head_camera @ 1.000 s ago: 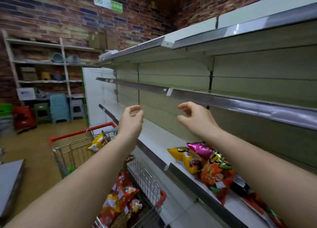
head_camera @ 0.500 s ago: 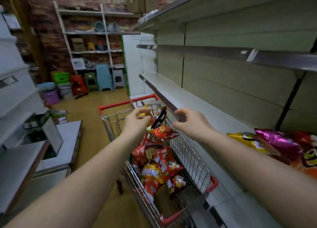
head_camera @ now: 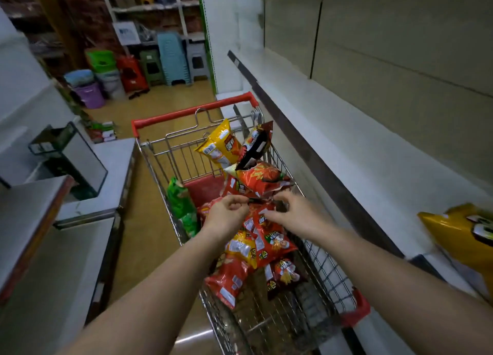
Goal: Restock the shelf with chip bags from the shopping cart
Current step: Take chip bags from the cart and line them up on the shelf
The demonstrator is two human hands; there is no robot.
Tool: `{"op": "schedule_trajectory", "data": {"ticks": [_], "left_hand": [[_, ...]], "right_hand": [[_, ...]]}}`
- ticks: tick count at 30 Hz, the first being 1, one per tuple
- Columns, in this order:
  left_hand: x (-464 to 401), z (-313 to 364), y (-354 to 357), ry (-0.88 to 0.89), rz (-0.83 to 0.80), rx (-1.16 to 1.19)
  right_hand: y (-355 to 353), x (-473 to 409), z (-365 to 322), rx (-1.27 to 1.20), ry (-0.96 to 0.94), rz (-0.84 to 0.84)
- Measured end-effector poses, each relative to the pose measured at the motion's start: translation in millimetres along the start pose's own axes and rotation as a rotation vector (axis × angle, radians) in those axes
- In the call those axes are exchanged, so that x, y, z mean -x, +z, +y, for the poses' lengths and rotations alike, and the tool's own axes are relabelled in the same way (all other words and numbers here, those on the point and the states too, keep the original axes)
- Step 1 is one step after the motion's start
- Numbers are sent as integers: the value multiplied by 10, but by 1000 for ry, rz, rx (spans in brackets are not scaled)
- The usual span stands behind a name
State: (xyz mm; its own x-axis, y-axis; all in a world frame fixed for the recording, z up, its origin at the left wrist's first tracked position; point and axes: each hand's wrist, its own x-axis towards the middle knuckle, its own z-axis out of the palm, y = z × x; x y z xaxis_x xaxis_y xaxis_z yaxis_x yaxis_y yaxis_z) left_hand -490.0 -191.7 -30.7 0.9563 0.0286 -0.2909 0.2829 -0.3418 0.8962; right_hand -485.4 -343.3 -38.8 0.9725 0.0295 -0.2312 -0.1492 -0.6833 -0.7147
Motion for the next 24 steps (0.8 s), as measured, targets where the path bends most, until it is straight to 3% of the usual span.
{"op": "schedule_trajectory", "data": {"ticks": [13, 24], "left_hand": [[-1347, -1024, 683, -391, -51, 22], [-2171, -1740, 1069, -447, -107, -6]], "right_hand": [[739, -1421, 1101, -6, 284, -200], [1336, -2096, 1675, 26, 373, -135]]}}
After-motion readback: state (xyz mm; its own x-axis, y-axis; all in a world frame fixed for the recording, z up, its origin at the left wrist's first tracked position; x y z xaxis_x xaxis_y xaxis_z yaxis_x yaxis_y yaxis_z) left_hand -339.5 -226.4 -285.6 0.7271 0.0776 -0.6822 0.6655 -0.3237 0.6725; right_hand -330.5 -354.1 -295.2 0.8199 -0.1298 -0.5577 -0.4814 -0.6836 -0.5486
